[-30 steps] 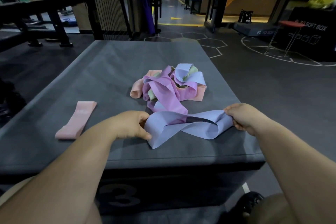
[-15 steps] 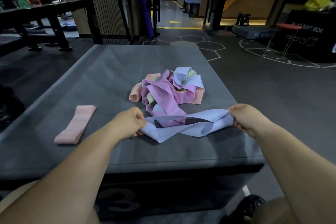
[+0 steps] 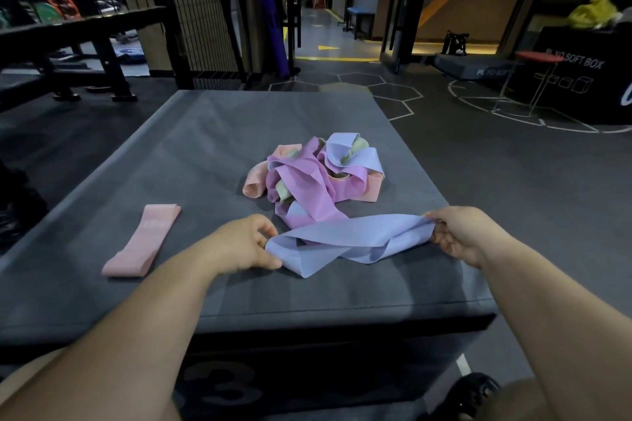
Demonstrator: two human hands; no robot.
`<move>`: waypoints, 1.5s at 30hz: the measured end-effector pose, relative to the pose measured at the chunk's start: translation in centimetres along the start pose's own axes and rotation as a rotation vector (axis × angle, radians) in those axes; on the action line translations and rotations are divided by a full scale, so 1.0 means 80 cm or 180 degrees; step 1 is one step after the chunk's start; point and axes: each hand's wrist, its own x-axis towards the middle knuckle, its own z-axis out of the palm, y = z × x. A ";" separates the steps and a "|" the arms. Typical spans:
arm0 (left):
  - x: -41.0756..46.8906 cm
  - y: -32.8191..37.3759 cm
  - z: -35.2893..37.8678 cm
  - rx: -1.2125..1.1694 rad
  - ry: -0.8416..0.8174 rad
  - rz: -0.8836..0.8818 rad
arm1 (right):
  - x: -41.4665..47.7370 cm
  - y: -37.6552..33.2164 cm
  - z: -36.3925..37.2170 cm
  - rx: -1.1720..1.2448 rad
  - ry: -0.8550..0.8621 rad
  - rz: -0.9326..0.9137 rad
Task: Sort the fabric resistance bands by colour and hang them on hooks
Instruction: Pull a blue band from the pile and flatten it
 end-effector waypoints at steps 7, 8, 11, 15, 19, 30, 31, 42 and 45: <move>0.002 0.005 -0.002 -0.1215 0.0564 -0.0120 | 0.004 0.003 -0.004 0.0241 -0.0013 -0.0137; 0.003 0.005 -0.003 -0.1409 0.0551 -0.0132 | 0.004 0.003 -0.004 0.0240 0.0000 -0.0139; 0.004 0.005 -0.003 -0.1584 0.0691 -0.0118 | 0.005 0.004 -0.004 0.0237 -0.0039 -0.0224; 0.002 0.009 0.001 -0.0752 0.1030 -0.0147 | -0.002 0.001 0.000 0.0096 -0.0060 -0.0231; 0.001 0.008 0.002 -0.0266 0.1002 -0.0158 | -0.003 0.001 -0.001 0.0032 -0.0030 -0.0237; -0.007 0.010 0.001 -0.1255 -0.0363 0.0332 | -0.004 0.002 -0.002 -0.0087 0.0093 -0.0241; -0.008 0.008 -0.001 -0.1367 -0.0379 0.0360 | -0.004 0.002 -0.002 -0.0086 0.0103 -0.0249; -0.003 -0.005 -0.004 -0.0530 -0.0363 0.0269 | -0.002 0.002 -0.001 -0.0754 0.0134 -0.0322; 0.002 -0.007 -0.003 -0.0012 0.0009 0.0173 | -0.002 0.002 0.000 -0.0890 0.0082 -0.0328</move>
